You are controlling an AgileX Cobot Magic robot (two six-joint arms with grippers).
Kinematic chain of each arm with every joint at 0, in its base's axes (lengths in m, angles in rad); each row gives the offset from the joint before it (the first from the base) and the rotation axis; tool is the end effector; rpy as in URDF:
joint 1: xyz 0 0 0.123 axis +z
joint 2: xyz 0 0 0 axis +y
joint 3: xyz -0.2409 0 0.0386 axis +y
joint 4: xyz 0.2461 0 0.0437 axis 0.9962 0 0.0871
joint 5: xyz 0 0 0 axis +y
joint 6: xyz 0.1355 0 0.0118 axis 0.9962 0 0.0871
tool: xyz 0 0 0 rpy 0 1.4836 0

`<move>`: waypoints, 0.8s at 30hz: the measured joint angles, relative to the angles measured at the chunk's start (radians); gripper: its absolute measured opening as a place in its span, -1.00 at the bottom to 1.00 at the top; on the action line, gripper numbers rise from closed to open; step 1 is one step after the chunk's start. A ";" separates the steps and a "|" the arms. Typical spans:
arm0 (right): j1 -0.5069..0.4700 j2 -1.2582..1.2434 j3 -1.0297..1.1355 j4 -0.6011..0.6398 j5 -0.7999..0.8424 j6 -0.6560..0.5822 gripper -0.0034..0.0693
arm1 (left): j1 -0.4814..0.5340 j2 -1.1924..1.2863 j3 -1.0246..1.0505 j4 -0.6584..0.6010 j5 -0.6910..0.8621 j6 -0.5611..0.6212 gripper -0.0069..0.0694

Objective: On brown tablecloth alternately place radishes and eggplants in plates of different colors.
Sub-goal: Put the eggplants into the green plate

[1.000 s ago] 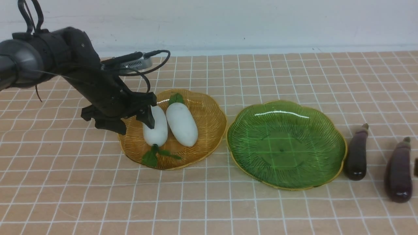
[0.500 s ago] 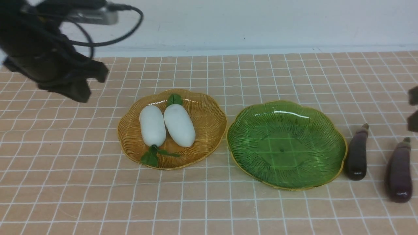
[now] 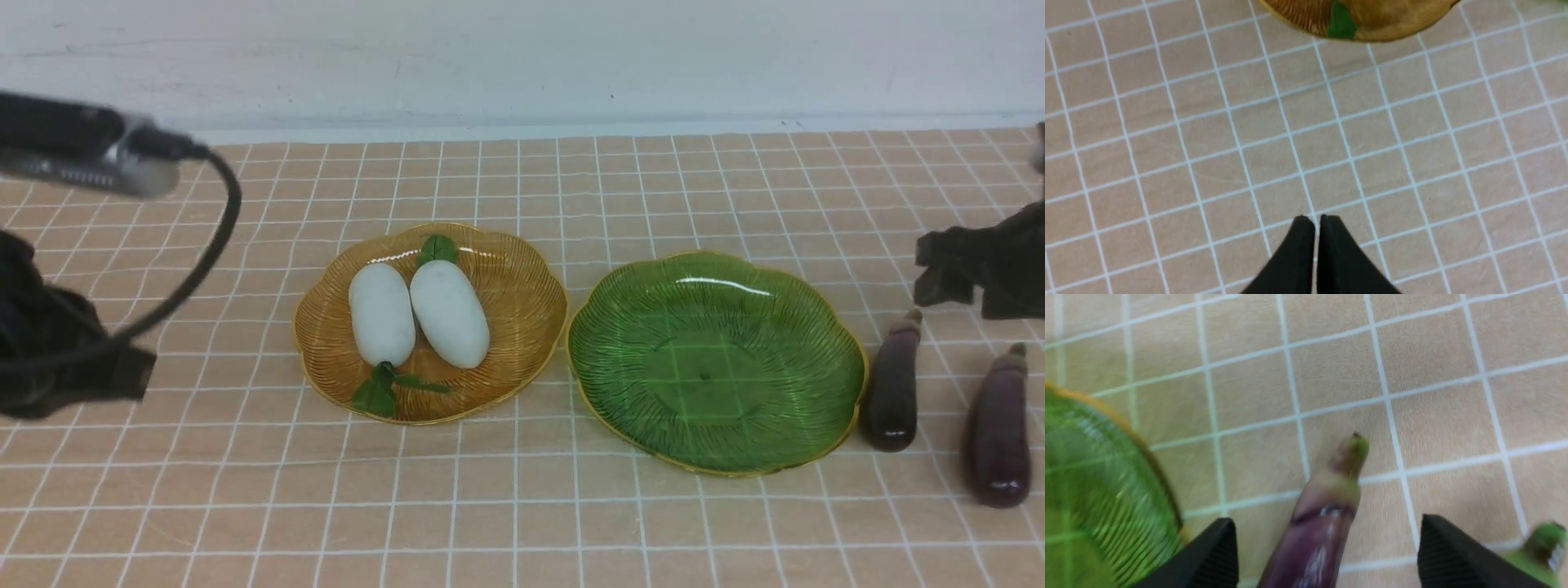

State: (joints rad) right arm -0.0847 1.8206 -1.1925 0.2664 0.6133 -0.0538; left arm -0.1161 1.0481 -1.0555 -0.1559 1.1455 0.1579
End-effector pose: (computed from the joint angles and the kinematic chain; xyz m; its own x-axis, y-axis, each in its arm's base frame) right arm 0.3786 -0.0114 0.1156 -0.8886 0.2391 -0.3915 0.1691 0.9641 0.2049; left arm 0.2226 -0.0453 0.2800 -0.8388 0.1905 -0.5100 0.2642 0.9615 -0.0753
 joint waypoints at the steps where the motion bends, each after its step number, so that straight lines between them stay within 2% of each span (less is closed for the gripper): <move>1: 0.000 0.016 -0.008 0.001 -0.003 0.002 0.57 | 0.000 -0.003 0.012 0.004 0.001 0.000 -0.83; 7: 0.000 0.126 -0.061 0.018 -0.008 0.019 0.63 | 0.000 -0.005 0.034 0.019 0.027 0.001 -0.83; 15: 0.000 0.193 -0.092 0.053 0.005 0.038 0.58 | 0.000 -0.006 0.035 0.023 0.028 0.001 -0.83; 19: 0.000 0.215 -0.117 0.076 0.041 0.041 0.22 | 0.000 -0.006 0.035 0.035 0.028 0.001 -0.83; 21: 0.000 0.217 -0.164 0.054 0.095 0.039 -0.27 | 0.000 -0.006 0.035 0.039 0.028 0.001 -0.83; 24: 0.000 0.212 -0.237 -0.017 0.177 0.073 -0.24 | 0.000 -0.006 0.035 0.040 0.028 0.001 -0.83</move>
State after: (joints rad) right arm -0.0847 2.0328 -1.4297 0.2490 0.7901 0.0197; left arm -0.1161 1.0419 -1.0201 -0.1156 1.1731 0.1590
